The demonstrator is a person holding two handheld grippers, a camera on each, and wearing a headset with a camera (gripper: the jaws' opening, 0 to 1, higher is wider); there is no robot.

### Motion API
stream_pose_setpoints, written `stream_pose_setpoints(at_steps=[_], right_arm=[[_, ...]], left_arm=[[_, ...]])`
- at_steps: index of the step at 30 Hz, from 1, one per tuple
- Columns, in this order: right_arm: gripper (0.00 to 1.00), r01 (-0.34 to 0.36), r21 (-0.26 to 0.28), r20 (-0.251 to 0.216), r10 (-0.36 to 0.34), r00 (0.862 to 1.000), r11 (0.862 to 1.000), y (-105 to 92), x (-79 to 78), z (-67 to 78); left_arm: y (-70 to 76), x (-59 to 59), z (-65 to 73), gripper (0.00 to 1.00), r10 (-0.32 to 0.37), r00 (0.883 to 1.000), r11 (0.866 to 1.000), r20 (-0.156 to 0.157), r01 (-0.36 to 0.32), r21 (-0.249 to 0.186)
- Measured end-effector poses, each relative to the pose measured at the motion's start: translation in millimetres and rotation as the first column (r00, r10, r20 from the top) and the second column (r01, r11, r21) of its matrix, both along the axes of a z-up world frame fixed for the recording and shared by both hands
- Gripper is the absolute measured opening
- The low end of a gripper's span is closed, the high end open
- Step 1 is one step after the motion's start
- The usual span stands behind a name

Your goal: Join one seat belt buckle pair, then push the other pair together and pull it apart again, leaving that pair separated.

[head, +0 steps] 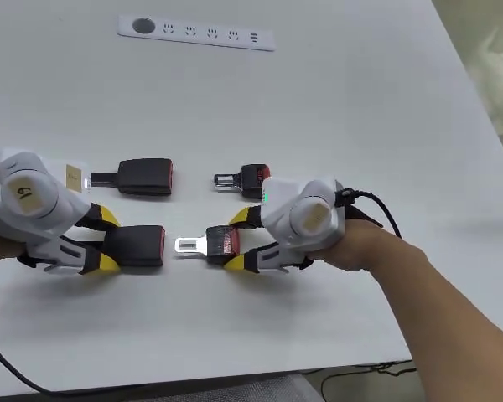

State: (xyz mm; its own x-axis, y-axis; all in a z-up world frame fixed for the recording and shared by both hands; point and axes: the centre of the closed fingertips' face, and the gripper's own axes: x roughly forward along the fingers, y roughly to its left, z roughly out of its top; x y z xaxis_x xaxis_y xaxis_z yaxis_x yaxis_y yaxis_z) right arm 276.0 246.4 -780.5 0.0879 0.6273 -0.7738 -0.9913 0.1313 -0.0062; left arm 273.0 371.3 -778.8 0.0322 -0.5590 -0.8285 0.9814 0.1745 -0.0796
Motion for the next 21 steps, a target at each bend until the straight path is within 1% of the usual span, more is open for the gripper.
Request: stream_pose_setpoints(at_steps=[10,13,21], right_arm=[[0.31,-0.019,0.002,0.006,0.019,1.000,1.000,14.3,-2.5,-0.7],[0.31,-0.021,-0.002,0.007,0.021,1.000,1.000,15.5,-2.4,-1.1],[0.31,-0.021,0.018,0.006,0.021,1.000,1.000,24.4,-3.9,-0.4]], left_arm=[[-1.9,-1.8,1.3,0.32,-0.004,1.000,1.000,-0.001,0.004,0.004],[-2.2,-2.2,1.4,0.32,-0.006,1.000,1.000,-0.001,0.006,0.004],[-2.0,-1.9,0.3,0.32,-0.006,1.000,1.000,-0.002,0.006,0.004]])
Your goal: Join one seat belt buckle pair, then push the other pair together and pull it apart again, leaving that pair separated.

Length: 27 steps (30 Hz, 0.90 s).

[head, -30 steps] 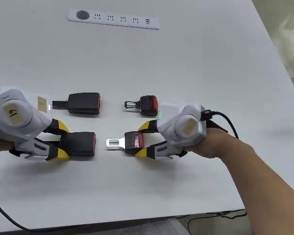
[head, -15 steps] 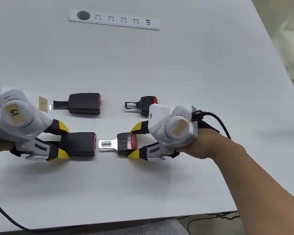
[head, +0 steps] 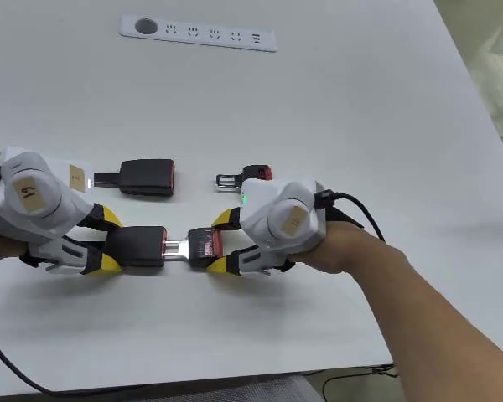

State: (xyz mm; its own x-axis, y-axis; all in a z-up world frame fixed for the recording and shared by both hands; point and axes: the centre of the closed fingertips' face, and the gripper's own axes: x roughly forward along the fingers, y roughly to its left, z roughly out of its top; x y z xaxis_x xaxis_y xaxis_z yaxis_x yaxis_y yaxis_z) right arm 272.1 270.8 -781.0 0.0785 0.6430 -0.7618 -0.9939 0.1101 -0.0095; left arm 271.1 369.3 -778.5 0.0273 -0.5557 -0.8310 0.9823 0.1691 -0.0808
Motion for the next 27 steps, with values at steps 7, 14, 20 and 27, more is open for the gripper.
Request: stream_pose_setpoints(at_steps=[7,14,20,27], right_arm=[[0.31,0.008,0.006,-0.002,-0.008,1.000,1.000,2.9,-0.4,1.1],[0.30,-0.003,0.001,0.009,0.003,1.000,1.000,3.5,0.3,1.7],[0.30,0.003,0.009,0.006,-0.003,1.000,1.000,4.2,1.6,1.7],[0.29,0.023,0.013,-0.004,-0.023,1.000,1.000,4.9,1.2,0.7]], left_arm=[[0.8,0.5,-1.4,0.32,0.000,1.000,1.000,0.000,0.000,0.000],[0.8,0.0,-1.1,0.32,-0.004,1.000,1.000,0.006,0.004,0.003],[1.5,0.9,-1.5,0.32,0.005,1.000,1.000,0.009,-0.005,0.001],[2.2,1.6,-2.0,0.31,0.004,1.000,1.000,0.007,-0.004,0.010]])
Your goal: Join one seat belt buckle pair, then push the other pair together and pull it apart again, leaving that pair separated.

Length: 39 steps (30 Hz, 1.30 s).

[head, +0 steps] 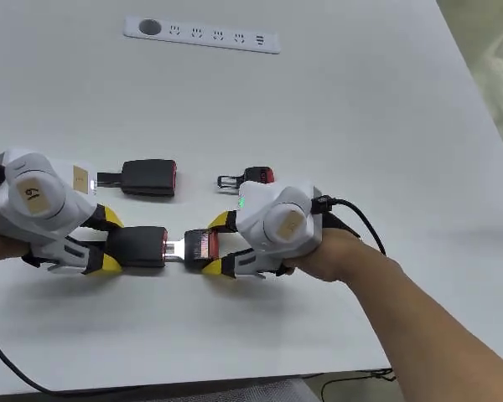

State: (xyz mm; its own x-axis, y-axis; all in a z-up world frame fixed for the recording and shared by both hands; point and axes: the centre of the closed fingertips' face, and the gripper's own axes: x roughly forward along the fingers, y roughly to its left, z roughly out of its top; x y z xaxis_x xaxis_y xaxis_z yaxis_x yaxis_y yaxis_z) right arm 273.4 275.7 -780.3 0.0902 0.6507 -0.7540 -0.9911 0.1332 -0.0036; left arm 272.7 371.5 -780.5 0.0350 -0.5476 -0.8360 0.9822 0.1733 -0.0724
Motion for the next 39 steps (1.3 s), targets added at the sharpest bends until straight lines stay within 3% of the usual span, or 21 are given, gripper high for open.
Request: stream_pose_setpoints(at_steps=[39], right_arm=[[0.28,0.044,-0.013,-0.021,-0.044,0.999,0.999,18.5,-0.3,-0.7]], left_arm=[[0.6,1.0,-0.2,0.30,0.007,1.000,1.000,0.005,-0.008,0.027]])
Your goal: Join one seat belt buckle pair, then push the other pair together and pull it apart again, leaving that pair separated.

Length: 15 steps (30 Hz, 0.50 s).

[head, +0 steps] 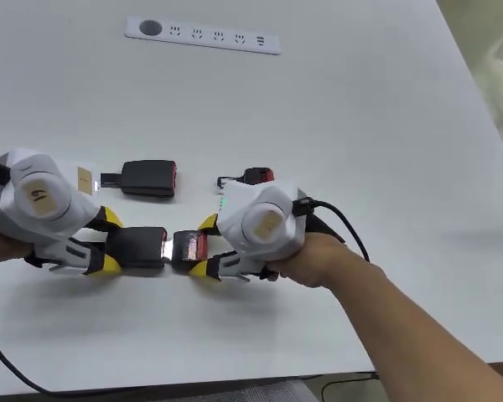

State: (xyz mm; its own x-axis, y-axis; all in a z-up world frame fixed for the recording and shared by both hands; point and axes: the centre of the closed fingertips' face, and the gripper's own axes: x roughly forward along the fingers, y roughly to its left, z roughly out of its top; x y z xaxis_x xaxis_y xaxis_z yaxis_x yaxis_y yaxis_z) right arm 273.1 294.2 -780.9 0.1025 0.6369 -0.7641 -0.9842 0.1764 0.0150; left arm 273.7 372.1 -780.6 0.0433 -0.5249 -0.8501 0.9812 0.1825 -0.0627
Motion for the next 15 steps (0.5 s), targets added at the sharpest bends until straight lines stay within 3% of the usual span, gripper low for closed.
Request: stream_pose_setpoints(at_steps=[4,5,8,15], right_arm=[[0.28,-0.016,0.013,0.015,0.016,1.000,1.000,4.7,4.7,-1.1],[0.28,0.000,-0.004,-0.004,0.000,1.000,1.000,0.9,3.1,-3.0],[0.28,-0.003,-0.001,0.001,0.003,1.000,1.000,0.6,6.6,-2.5],[0.28,-0.046,0.015,0.036,0.046,0.998,0.999,-6.8,2.7,1.6]], left_arm=[[2.7,-0.5,0.1,0.30,0.008,1.000,1.000,0.004,-0.008,0.014],[0.6,-0.9,1.6,0.30,0.013,1.000,1.000,0.003,-0.013,0.000],[0.6,-0.7,2.8,0.30,0.007,1.000,1.000,0.008,-0.007,0.003],[1.4,-3.0,5.9,0.31,-0.036,0.999,0.999,0.006,0.036,-0.002]])
